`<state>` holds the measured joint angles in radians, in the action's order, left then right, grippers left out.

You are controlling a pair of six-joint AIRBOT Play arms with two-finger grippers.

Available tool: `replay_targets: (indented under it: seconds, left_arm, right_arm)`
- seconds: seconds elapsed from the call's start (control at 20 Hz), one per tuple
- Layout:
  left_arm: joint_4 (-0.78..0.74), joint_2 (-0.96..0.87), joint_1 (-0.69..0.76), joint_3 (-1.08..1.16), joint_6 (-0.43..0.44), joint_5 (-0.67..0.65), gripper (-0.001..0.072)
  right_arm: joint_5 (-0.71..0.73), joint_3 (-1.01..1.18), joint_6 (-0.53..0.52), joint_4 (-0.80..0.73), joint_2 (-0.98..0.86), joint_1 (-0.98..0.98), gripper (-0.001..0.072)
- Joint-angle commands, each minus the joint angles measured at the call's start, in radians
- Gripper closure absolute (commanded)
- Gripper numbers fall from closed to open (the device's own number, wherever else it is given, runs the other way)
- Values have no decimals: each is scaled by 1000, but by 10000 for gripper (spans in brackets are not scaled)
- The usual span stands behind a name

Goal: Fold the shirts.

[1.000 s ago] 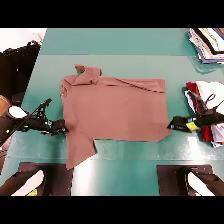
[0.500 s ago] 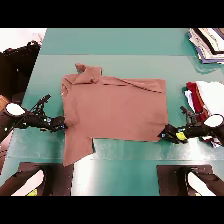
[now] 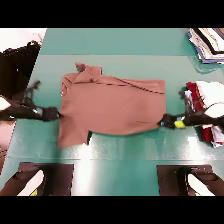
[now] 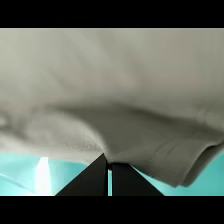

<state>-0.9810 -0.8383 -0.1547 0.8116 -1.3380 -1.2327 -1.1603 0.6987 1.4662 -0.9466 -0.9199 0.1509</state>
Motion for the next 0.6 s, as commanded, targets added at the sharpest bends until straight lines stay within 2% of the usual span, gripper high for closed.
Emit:
replay_targets:
  seconds: [0.0, 0.2, 0.35, 0.55]
  left_arm:
    - [2, 126, 0, 296, -24, -66, 682]
    - [20, 171, 0, 768, -28, -66, 681]
    - [20, 171, 0, 1068, -70, -29, 682]
    - [27, 167, 0, 1287, -90, 76, 683]
  right_arm:
    - [29, 256, -9, -2, 121, 8, 697]
    - [50, 614, -9, -128, 211, 8, 697]
    - [50, 825, -8, -243, 260, 8, 697]
    - [-12, 1021, 41, -377, 277, 8, 698]
